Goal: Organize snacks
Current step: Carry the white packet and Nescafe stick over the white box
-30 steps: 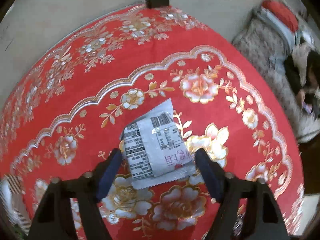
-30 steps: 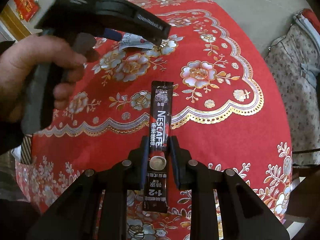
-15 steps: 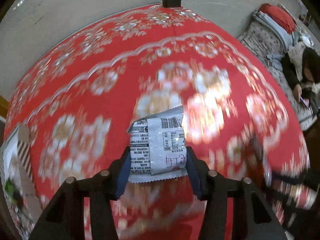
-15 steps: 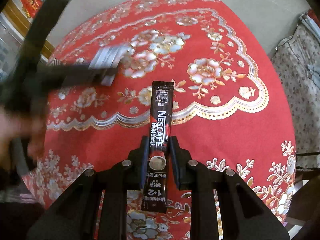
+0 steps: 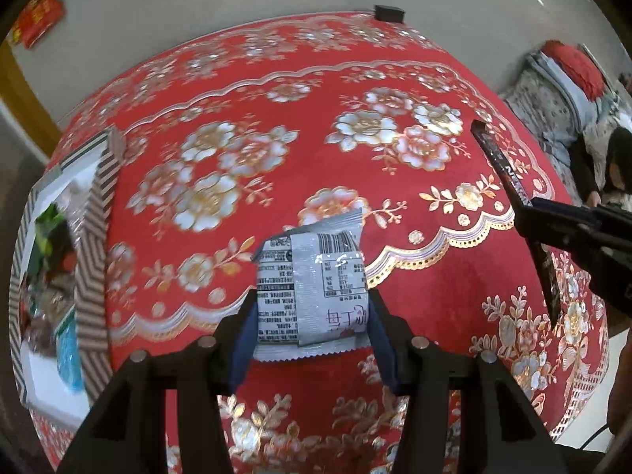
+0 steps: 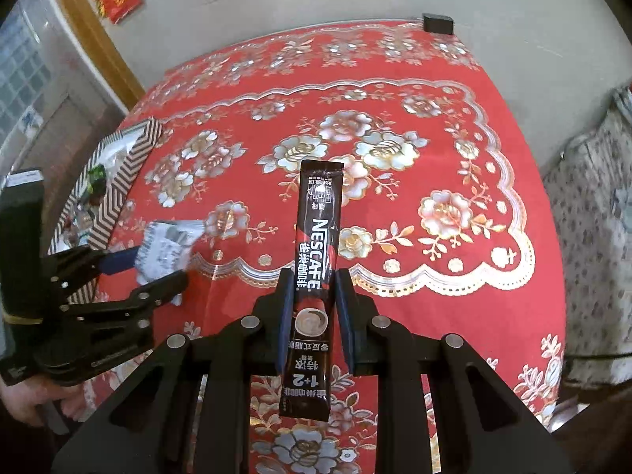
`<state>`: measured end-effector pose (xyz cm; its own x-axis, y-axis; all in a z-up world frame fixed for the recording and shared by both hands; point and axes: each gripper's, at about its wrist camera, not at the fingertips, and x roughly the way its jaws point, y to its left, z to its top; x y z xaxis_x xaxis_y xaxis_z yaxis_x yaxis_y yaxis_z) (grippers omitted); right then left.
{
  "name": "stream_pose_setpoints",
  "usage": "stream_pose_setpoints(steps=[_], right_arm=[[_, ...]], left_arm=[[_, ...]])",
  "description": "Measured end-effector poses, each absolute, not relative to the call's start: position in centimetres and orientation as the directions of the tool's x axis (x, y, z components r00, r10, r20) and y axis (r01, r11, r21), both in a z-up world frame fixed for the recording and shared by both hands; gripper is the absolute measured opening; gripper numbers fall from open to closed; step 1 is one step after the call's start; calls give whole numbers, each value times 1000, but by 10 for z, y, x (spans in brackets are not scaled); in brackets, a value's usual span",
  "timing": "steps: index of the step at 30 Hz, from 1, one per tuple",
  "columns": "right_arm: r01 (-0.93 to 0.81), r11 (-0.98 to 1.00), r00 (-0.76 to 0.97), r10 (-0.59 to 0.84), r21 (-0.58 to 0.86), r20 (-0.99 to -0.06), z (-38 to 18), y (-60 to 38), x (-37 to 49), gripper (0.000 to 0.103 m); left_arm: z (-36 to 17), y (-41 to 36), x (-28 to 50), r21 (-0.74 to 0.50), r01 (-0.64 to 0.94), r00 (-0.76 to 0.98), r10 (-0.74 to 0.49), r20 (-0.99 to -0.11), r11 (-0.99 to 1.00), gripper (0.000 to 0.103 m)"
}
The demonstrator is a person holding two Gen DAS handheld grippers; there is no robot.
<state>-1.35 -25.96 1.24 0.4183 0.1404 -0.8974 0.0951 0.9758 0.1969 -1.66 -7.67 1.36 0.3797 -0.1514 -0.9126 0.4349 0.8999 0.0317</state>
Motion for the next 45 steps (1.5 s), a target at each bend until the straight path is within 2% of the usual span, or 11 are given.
stream_pose_setpoints(steps=[19, 45], right_arm=[[-8, 985, 418, 161, 174, -894, 20, -228, -5, 20], [-83, 991, 429, 129, 103, -894, 45, -74, 49, 20]], left_arm=[[36, -50, -32, 53, 366, 454, -129, -882, 929, 54], [54, 104, 13, 5, 320, 492, -161, -856, 947, 54]])
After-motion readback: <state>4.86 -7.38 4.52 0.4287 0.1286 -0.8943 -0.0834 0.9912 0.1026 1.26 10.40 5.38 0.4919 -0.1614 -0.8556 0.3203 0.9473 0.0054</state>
